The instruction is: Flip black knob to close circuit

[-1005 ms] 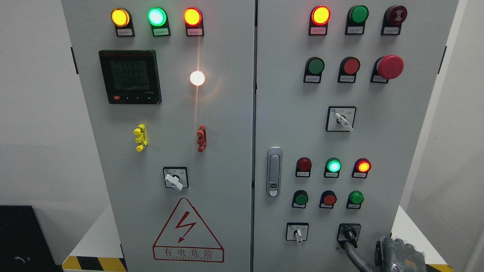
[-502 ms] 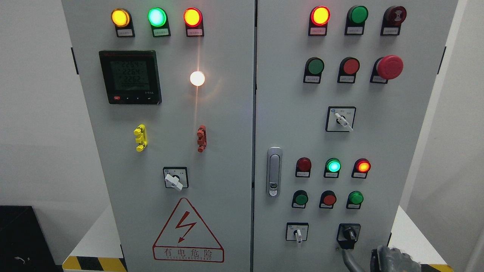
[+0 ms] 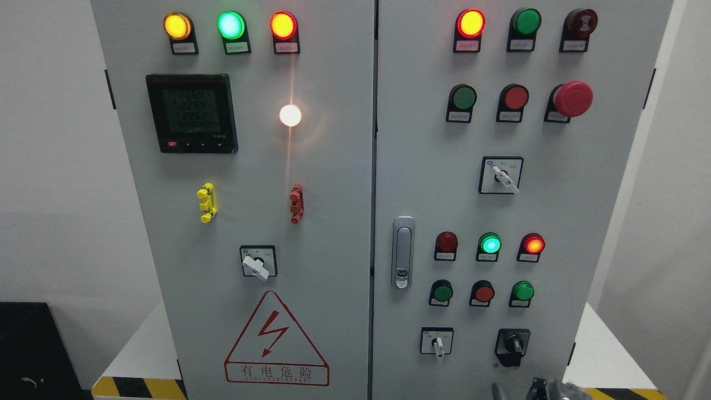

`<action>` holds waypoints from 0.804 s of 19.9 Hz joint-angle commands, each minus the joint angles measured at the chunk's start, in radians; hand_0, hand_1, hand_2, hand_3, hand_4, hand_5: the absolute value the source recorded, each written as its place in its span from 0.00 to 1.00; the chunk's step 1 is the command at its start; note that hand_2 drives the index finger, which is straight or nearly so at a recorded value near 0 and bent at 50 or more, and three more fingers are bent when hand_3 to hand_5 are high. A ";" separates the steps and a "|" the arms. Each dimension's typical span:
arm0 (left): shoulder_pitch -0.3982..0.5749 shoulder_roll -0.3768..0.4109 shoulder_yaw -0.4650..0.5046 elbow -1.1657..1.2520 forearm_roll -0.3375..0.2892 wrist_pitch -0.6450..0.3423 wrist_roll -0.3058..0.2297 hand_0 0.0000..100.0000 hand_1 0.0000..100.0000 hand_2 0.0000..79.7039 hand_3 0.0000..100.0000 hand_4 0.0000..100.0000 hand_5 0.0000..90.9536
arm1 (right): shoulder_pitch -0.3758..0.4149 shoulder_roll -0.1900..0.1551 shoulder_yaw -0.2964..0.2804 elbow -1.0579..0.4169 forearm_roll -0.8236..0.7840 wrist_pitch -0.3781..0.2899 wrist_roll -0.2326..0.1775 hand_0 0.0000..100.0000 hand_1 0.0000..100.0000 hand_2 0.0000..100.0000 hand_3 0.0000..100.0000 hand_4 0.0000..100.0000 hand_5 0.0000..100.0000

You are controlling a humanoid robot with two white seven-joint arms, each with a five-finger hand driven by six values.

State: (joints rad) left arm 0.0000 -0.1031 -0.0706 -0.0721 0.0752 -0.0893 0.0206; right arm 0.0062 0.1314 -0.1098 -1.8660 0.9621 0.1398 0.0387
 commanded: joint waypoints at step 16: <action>0.006 0.000 0.000 0.000 0.000 0.000 -0.001 0.12 0.56 0.00 0.00 0.00 0.00 | 0.374 -0.015 0.180 -0.228 -0.878 -0.198 -0.191 0.00 0.02 0.16 0.35 0.33 0.31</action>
State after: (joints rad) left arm 0.0000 -0.1032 -0.0706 -0.0721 0.0752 -0.0893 0.0206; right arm 0.2877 0.1241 -0.0146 -2.0357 0.2229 -0.0110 -0.1515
